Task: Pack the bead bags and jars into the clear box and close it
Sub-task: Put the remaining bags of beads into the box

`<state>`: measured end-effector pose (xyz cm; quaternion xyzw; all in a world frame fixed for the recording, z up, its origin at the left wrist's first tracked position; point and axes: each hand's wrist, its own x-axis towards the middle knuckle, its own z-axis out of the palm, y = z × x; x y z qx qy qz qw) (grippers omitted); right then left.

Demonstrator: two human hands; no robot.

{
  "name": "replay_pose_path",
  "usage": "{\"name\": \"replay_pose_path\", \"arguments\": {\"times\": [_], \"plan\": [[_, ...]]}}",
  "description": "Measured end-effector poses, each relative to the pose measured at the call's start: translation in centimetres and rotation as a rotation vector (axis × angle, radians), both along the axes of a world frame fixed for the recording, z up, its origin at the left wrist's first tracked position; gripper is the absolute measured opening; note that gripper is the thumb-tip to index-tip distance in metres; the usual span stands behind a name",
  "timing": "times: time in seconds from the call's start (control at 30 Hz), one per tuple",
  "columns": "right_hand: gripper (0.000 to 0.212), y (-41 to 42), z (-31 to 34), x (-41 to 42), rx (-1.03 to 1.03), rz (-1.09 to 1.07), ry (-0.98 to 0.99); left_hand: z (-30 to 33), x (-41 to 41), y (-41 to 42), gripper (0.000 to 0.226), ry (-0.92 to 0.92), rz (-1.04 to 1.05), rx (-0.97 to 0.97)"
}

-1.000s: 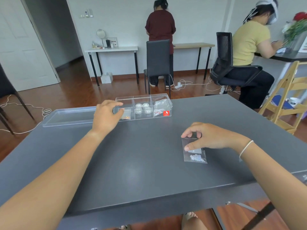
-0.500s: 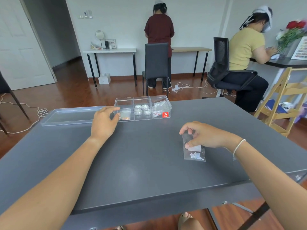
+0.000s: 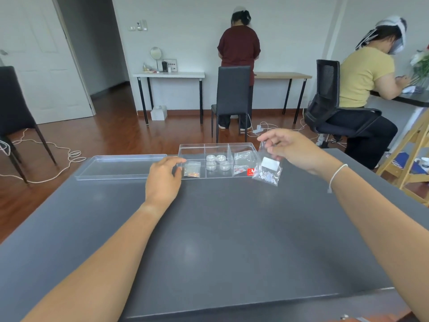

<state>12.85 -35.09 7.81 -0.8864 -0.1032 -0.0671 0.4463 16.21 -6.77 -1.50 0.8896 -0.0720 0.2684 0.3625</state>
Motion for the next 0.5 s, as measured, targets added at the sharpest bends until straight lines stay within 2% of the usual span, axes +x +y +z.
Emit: {"name": "replay_pose_path", "arguments": {"times": [0.27, 0.5], "plan": [[0.030, 2.1, 1.9, 5.9, 0.040, -0.196, -0.245, 0.0, 0.2, 0.3, 0.023, 0.003, 0.030, -0.033], [0.020, 3.8, -0.4, 8.7, -0.065, -0.186, -0.146, 0.1, 0.4, 0.7, 0.019, 0.033, -0.040, -0.145]]}}
